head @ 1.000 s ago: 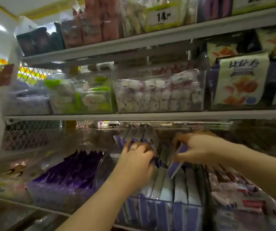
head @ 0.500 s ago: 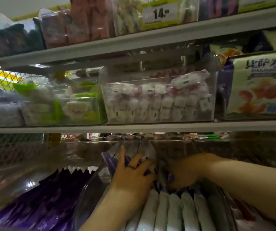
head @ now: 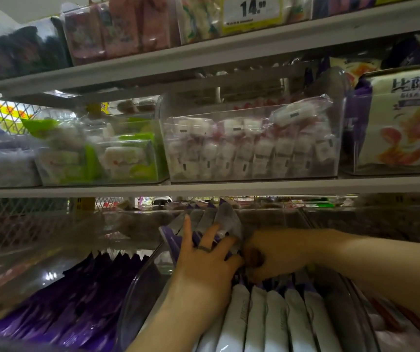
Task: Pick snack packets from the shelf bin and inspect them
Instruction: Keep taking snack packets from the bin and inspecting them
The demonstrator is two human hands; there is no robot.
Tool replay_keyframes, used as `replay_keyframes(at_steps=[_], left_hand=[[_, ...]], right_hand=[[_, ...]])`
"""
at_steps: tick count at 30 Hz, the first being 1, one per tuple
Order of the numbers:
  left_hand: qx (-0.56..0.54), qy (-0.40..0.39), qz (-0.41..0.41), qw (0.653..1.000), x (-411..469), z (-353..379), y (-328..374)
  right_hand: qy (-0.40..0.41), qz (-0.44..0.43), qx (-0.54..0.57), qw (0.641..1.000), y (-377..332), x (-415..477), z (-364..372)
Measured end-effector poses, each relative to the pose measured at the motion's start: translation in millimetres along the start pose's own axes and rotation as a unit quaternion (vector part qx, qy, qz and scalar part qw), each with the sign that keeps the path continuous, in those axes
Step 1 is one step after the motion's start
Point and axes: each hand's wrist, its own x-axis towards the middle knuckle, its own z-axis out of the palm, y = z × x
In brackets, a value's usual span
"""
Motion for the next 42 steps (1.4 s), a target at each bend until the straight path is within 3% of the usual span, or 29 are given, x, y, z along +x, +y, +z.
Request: replay_keyframes(at_steps=[9,11,14,17,23,28,34,37,39,40,42], left_hand=[[0.026,0.049,0.012,0.998,-1.5,7.2,-0.3],[0.03,0.063,0.015,0.997,-0.7,8.4,-0.6],[0.036,0.079,0.02,0.996,-0.7,9.6,-0.7],[0.029,0.079,0.024,0.996,-1.6,10.0,-0.4],[0.051,0.022,0.032,0.998,0.3,0.5,-0.1],[0.03,0.021,0.042,0.998,-4.0,-6.1,1.5],[0.032,-0.106,-0.029,0.993,-5.8,-54.2,-0.7],[-0.05,-0.123,-0.091,0.987,-11.4,-69.8,6.0],[-0.151,-0.076,-0.15,0.974,-19.7,-84.1,12.6],[-0.239,-0.046,-0.194,0.95,-24.8,-93.3,15.1],[-0.448,-0.024,-0.298,0.843,-31.5,-112.6,20.8]], right_hand=[[0.006,0.004,-0.035,0.999,-3.0,2.8,4.2],[0.069,0.024,-0.001,0.997,0.3,3.0,2.6],[0.241,0.085,0.055,0.965,11.3,0.5,-6.7],[0.318,0.118,0.1,0.935,14.4,-6.2,-7.8],[0.336,0.102,0.225,0.909,1.0,-28.2,-6.9],[0.35,0.112,0.319,0.873,-15.1,-47.8,-1.3],[0.41,0.084,0.289,0.861,-23.9,-84.7,-1.4],[0.433,0.041,0.288,0.853,-41.4,-102.7,-0.7],[0.446,0.003,0.312,0.839,-58.8,-114.6,0.0],[0.451,-0.015,0.323,0.832,-68.6,-119.6,1.7],[0.46,-0.047,0.354,0.813,-88.9,-127.4,8.9]])
